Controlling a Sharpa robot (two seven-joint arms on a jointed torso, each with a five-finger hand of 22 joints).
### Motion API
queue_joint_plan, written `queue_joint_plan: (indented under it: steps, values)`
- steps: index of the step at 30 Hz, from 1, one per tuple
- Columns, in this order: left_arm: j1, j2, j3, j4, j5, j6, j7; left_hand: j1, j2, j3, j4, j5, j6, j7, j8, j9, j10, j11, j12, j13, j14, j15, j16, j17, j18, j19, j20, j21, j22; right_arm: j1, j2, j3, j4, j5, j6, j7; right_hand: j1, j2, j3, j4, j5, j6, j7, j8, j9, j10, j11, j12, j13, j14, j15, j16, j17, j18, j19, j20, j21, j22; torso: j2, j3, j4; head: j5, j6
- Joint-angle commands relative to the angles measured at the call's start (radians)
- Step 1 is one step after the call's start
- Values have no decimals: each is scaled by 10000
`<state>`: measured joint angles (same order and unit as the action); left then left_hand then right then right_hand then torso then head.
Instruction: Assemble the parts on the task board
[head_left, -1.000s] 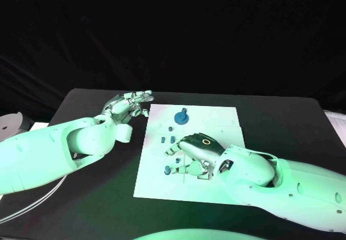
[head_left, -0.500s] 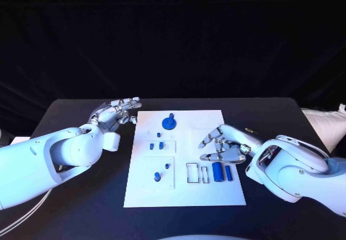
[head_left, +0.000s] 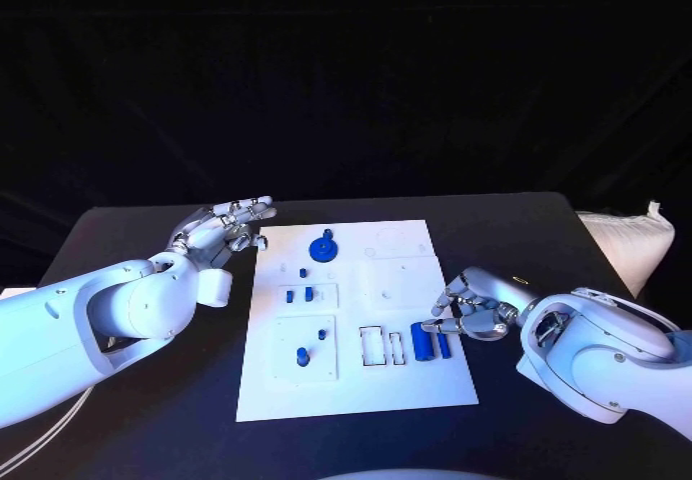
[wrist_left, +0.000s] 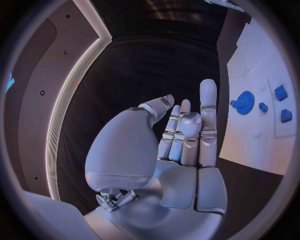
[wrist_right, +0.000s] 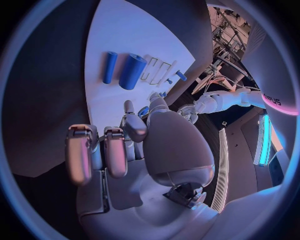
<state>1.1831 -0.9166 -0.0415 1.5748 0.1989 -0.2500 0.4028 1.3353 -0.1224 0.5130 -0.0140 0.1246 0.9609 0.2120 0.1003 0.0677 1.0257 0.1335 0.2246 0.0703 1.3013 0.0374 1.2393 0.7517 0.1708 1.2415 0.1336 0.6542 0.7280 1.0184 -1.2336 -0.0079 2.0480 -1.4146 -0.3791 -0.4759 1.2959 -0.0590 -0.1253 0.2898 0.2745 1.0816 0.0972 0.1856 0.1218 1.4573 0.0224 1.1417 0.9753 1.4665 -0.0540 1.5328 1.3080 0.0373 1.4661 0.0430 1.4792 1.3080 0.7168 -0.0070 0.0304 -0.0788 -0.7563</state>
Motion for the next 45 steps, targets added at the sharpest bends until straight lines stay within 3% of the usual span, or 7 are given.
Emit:
queue_joint_plan:
  steps: [1, 27, 30, 33, 38, 45]
  values:
    - [3, 4, 2, 11, -64, 237, 35, 4, 63, -17, -34, 3, -72, -17, 37, 12, -47, -2, 34, -1, -70, 16, 25, -3, 115, -88, -3, -42, -12, -51, 21, -8, 68, -747, 427, -890, -155, 21, -124, -3, -68, -73, -18, 72, 52, 175, -79, 2616, 4074, 927, -23, 44, 2015, -71, 548, 41, 41, 1438, -5, -15, 7, -40, -1]
    - [3, -32, -7, 24, -64, 236, 48, -18, 56, -26, -32, 0, -78, -15, 47, 12, -60, 1, 56, 0, -75, 20, 30, -9, 114, -92, -1, -41, -11, -445, 928, -19, -527, -1619, 1188, -1094, -303, 116, -263, 0, -126, -75, -43, 187, 189, 173, -97, 2639, 4159, 931, -35, 64, 2049, -76, 552, 34, 56, 1463, 17, -49, 36, 19, -75]
    - [3, -39, -7, 29, -64, 243, 49, -98, 57, -62, 5, -8, -76, -13, 72, 13, -90, 8, 93, 0, -83, 30, 40, -20, 111, -99, 9, -43, -12, -562, 1093, -20, -663, -1620, 1213, -1103, -297, 131, -263, -5, -124, -79, -44, 191, 196, 171, -98, 2636, 4160, 931, -35, 64, 2049, -77, 554, 34, 59, 1467, 13, -52, 56, -2, -87]
    - [3, -54, -8, 38, -64, 251, 43, -98, 57, -62, 5, -8, -76, -13, 72, 13, -90, 8, 93, 0, -83, 30, 40, -20, 111, -99, 9, -43, -12, -712, 1245, -20, -763, -1616, 1269, -1111, -262, 164, -261, -22, -122, -86, -47, 207, 219, 170, -100, 2638, 4173, 931, -37, 67, 2054, -79, 556, 32, 65, 1476, 26, -48, 67, 69, -114]
    - [3, -94, -11, 50, -64, 251, 37, -114, 58, -69, 12, -9, -78, -12, 76, 13, -98, 9, 102, 0, -86, 31, 41, -25, 111, -101, 11, -44, -13, -812, 1398, -20, -879, -1503, 1357, -1121, -192, 220, -264, -42, -101, -52, -63, 263, 275, 179, -112, 2653, 4209, 935, -44, 79, 2075, -83, 561, 28, 76, 1492, 28, -70, 122, 42, -149]
    - [3, -119, -13, 69, -64, 256, 31, -121, 59, -73, 15, -9, -79, -12, 79, 13, -103, 10, 107, 0, -88, 32, 42, -28, 110, -102, 12, -44, -13, -846, 1505, -20, -950, -1253, 1365, -1142, -152, 325, -302, -32, -6, 73, -113, 382, 386, 192, -151, 2661, 4254, 939, -73, 92, 2099, -91, 574, 9, 101, 1528, 25, -66, 103, 43, -148]
